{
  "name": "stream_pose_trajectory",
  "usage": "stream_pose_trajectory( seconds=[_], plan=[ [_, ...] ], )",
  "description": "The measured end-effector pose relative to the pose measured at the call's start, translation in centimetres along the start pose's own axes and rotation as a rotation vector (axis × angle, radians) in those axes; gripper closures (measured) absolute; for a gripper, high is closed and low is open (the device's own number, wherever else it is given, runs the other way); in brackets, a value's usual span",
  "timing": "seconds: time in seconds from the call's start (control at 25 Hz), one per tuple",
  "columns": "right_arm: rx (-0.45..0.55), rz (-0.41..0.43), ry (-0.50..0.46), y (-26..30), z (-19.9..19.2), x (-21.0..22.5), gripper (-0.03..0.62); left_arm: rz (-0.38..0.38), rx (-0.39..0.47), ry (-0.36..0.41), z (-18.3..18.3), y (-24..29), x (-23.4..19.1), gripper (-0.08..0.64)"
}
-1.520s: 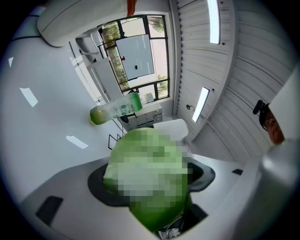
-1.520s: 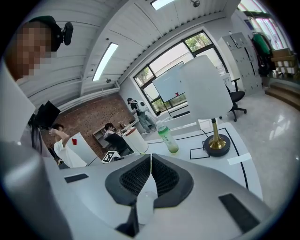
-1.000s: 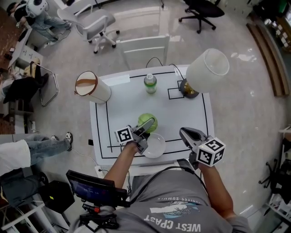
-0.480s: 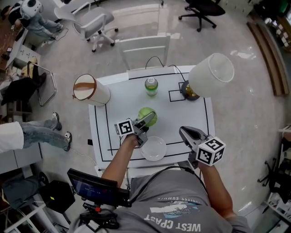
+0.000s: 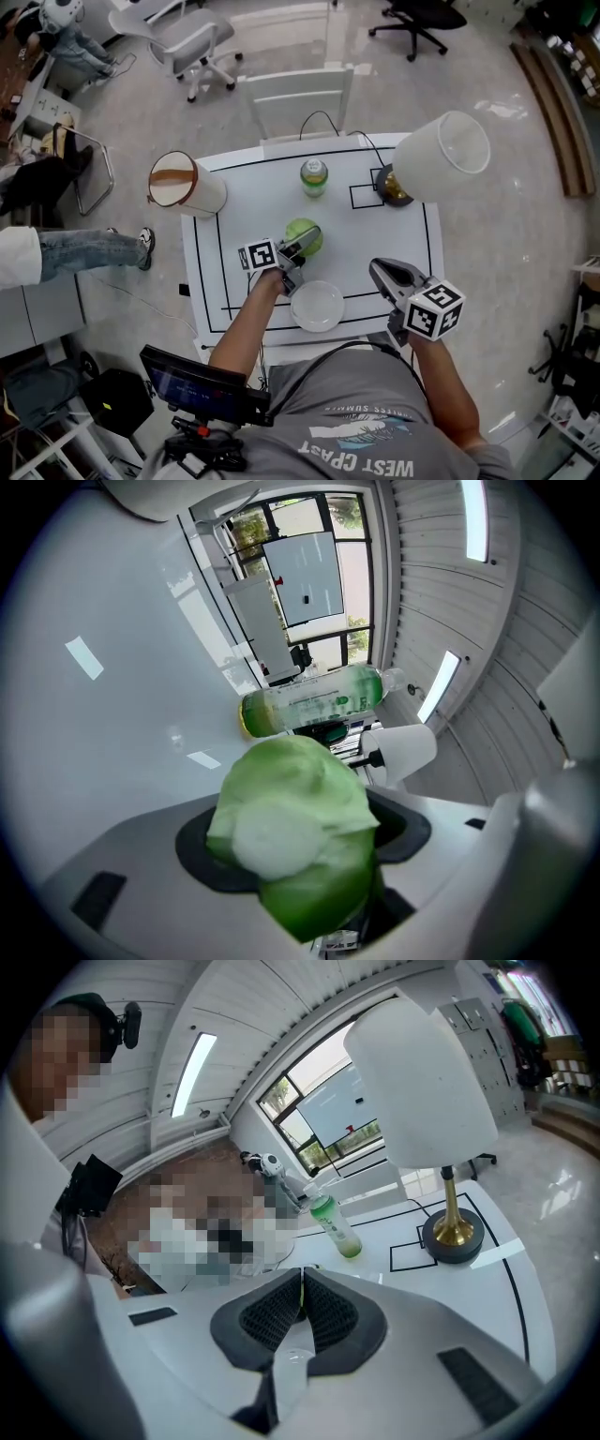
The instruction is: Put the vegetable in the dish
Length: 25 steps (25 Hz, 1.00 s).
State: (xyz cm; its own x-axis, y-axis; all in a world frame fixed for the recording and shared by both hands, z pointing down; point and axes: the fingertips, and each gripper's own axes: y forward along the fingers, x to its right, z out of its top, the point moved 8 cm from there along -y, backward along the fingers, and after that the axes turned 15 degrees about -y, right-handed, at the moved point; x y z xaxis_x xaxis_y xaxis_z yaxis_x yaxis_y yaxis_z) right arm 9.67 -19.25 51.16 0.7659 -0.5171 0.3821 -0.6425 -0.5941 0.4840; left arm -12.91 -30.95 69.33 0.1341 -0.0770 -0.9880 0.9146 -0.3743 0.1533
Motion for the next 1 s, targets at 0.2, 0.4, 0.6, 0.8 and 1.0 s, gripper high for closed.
stream_pose_trajectory(
  seconds=[0.2,0.4,0.6,0.8,1.0],
  plan=[
    [-0.004,0.005,0.0,0.3,0.1,-0.1,0.583,0.019,-0.023,-0.011,0.4,0.3,-0.9,0.252],
    [-0.008,-0.001,0.001,0.1,-0.1,0.1,0.583,0.022,-0.04,-0.021,0.3,0.6,-1.2,0.252],
    [-0.008,0.005,0.001,0.1,-0.2,-0.1,0.583,0.107,-0.131,-0.001,0.2,1.4,-1.2,0.252],
    [0.0,-0.001,0.002,-0.2,0.0,0.1,0.583,0.24,-0.283,0.16,-0.4,2.5,-0.5,0.252],
    [0.001,0.0,0.004,-0.3,-0.3,0.0,0.583,0.256,-0.329,0.175,-0.3,2.8,-0.4,0.252]
  ],
)
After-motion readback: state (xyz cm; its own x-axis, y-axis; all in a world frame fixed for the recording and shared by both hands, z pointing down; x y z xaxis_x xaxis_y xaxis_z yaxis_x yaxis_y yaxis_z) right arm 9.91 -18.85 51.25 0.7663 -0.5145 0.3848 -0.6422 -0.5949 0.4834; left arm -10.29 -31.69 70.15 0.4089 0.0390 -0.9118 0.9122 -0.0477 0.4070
